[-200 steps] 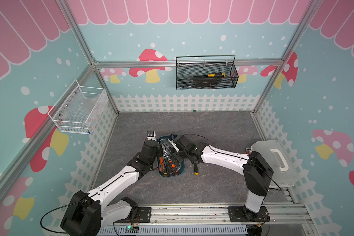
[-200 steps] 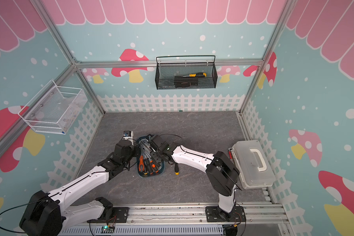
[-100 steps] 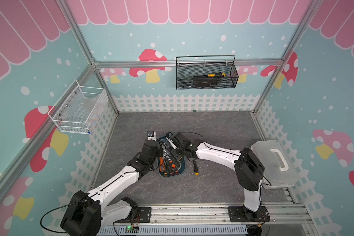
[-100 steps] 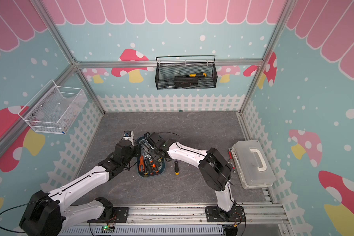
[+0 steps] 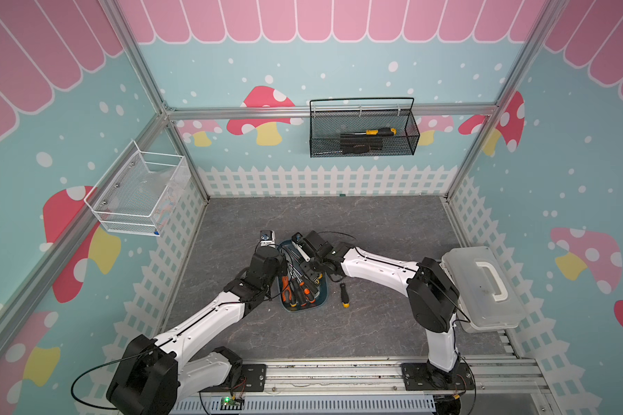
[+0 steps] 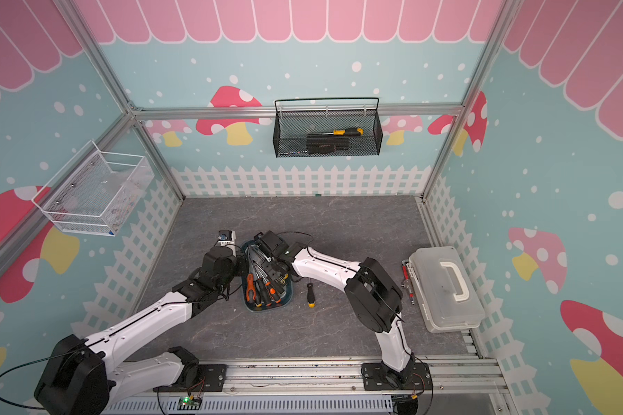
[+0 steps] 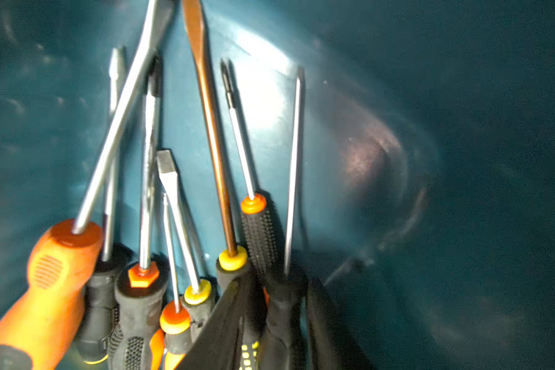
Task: Take out the screwdriver from the storage box
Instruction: Pick up the screwdriver from the storage box, then place the screwdriver at the center of the board.
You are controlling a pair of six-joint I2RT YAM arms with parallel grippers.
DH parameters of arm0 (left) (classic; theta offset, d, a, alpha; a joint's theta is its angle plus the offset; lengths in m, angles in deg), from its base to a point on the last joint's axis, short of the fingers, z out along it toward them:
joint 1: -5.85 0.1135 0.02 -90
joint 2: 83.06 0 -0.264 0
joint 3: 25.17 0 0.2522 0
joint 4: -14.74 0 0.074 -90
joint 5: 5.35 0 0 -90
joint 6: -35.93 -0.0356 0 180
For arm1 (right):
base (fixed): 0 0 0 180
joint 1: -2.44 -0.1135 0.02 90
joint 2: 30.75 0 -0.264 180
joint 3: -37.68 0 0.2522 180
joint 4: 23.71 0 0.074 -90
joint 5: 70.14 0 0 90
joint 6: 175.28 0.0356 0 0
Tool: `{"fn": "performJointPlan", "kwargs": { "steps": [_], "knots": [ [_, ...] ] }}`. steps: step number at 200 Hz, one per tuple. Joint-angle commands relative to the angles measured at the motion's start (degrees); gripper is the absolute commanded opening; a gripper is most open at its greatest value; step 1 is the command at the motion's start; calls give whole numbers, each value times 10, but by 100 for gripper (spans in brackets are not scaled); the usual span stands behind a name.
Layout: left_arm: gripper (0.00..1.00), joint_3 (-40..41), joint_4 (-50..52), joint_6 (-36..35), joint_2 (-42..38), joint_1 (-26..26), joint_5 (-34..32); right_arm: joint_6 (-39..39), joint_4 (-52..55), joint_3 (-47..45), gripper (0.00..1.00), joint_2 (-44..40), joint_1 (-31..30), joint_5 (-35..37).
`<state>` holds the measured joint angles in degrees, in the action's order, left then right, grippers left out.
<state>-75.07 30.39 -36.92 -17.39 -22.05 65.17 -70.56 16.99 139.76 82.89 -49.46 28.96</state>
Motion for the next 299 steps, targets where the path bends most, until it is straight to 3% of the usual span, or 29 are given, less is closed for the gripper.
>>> {"fn": "performJointPlan", "kwargs": {
  "steps": [1, 46, 92, 213, 299],
  "knots": [
    [0, -22, -20, -6, -13, -1, -7, -2, 42, -3, 25, 29, 16, 18],
    [0, -21, -19, -7, -12, -1, -15, 0, 41, -5, 16, 20, 16, 14],
    [0, -23, -19, -5, -6, 0, -15, 8, 25, -15, 0, -16, 16, 1],
    [0, -24, -20, 9, 2, -1, -24, 59, -67, -132, 0, -171, 16, -74],
    [0, -16, -37, 10, 17, -1, -18, 157, -92, -366, 0, -379, 52, -60]
  ]
}}
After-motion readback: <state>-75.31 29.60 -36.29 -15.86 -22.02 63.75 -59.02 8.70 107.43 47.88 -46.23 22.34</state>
